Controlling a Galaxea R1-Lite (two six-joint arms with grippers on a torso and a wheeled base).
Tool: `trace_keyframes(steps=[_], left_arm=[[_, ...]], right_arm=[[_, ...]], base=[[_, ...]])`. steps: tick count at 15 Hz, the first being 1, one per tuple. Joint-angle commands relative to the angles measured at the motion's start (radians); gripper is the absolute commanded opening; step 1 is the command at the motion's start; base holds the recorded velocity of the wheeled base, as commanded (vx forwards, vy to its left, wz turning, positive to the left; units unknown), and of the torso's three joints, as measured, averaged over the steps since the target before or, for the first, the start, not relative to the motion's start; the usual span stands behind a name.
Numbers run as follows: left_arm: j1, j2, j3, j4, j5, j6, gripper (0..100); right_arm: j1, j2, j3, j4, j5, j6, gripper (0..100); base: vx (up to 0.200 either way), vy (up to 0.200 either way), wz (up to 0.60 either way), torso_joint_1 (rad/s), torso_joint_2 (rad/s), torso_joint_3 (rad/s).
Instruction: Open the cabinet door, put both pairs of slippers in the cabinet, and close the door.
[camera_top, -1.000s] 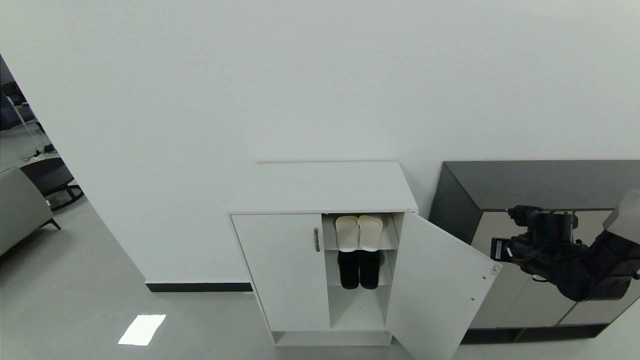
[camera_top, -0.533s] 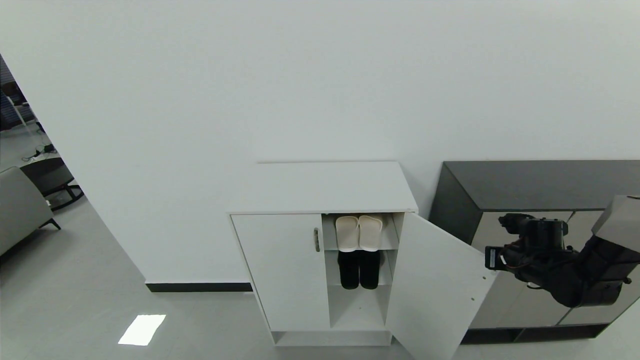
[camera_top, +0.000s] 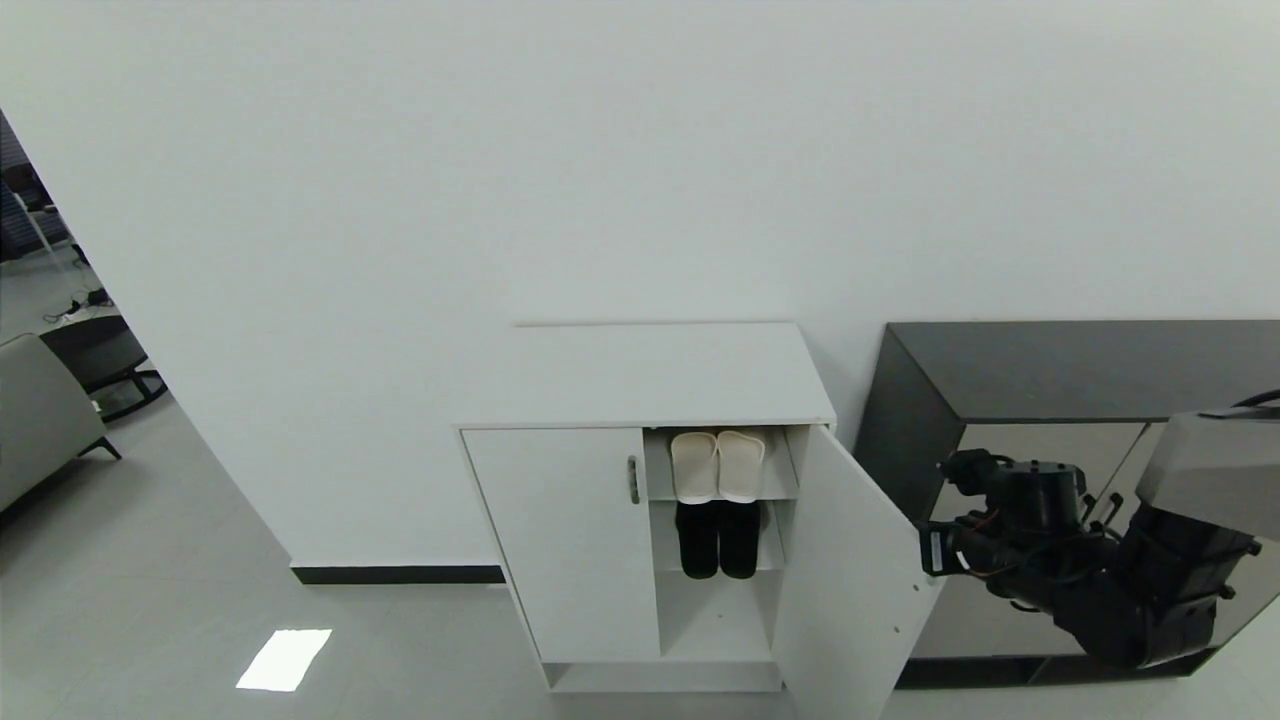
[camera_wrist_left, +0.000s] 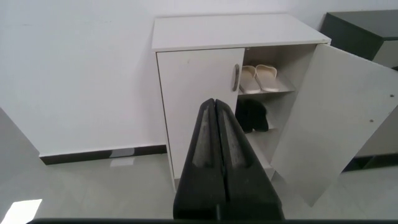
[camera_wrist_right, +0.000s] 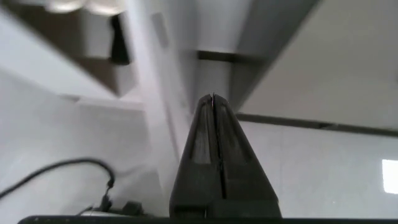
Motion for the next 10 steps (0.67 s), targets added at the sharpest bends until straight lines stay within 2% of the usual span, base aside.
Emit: trace_keyframes(steps=[1,7,10], left_arm=[[0.0,0.001,0.0,0.0,0.0,0.0,0],[0.0,0.001,0.0,0.0,0.0,0.0,0],[0.0,0.001,0.0,0.0,0.0,0.0,0]], right_arm=[[0.068,-0.072,0.051,-0.006,-0.001,0.002,0],[0.065,-0.063,0.054,-0.006,-0.003,0.002,0],[0.108,-0.019,0.054,-0.006,-0.003,0.003,0]], base=[[0.0,0.0,0.0,0.0,0.0,0.0],[0.0,0.0,0.0,0.0,0.0,0.0],[0.0,0.0,0.0,0.0,0.0,0.0]])
